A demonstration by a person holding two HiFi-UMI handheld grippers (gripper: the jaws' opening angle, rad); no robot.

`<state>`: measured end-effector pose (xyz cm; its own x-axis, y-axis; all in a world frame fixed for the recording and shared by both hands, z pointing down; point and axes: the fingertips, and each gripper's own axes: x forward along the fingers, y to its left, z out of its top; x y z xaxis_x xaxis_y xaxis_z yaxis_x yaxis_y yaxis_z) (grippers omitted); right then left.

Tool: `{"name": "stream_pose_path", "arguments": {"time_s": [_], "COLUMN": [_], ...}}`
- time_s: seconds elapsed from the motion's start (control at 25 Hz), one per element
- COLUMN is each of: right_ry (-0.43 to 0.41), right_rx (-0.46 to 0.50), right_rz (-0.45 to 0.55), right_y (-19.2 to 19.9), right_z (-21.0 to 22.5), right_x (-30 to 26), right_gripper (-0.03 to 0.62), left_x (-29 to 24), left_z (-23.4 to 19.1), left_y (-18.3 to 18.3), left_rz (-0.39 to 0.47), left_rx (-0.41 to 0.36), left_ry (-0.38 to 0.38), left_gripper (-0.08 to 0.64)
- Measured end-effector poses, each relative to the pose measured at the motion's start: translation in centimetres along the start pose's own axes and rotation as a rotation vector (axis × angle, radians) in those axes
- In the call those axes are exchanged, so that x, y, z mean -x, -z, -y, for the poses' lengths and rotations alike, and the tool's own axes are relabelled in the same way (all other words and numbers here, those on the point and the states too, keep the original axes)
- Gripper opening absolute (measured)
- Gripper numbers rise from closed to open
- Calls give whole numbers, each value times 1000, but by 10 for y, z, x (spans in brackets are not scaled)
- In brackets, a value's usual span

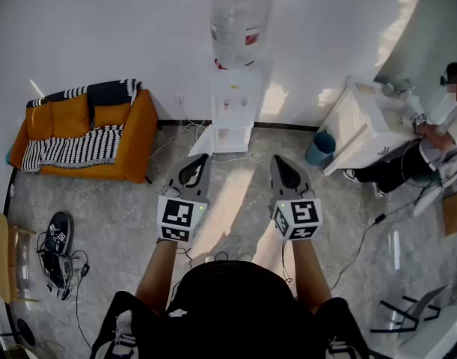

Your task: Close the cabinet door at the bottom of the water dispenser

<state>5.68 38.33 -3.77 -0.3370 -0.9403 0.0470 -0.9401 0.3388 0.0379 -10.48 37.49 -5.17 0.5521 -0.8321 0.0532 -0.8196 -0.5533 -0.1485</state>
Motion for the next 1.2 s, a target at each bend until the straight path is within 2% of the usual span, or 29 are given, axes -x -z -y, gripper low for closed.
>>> {"name": "stream_pose_path", "arguments": {"time_s": [0.28,0.52,0.76,1.0,1.2], "right_ry": [-2,7,-20,-41,-61], "right_rx": [-40,9,28,51,29], "right_rz": [2,3,-2,-14,-19], "right_y": [4,5,15,30,41], "right_z": [7,15,29,44,53], "right_x": [5,5,12,19,17], "right_gripper": [34,35,35,35,35], "left_x": [0,-5,-11,-11,-10], "left_z": [10,17,35,56,64], "left_y": [-1,-1,2,6,19], "left_rz": [4,-2,3,-9,-40], "left_rx": [8,15,37,18,13], "left_ry": [7,1,-16,-48,-71], "left_gripper": [11,11,9,11,11]}}
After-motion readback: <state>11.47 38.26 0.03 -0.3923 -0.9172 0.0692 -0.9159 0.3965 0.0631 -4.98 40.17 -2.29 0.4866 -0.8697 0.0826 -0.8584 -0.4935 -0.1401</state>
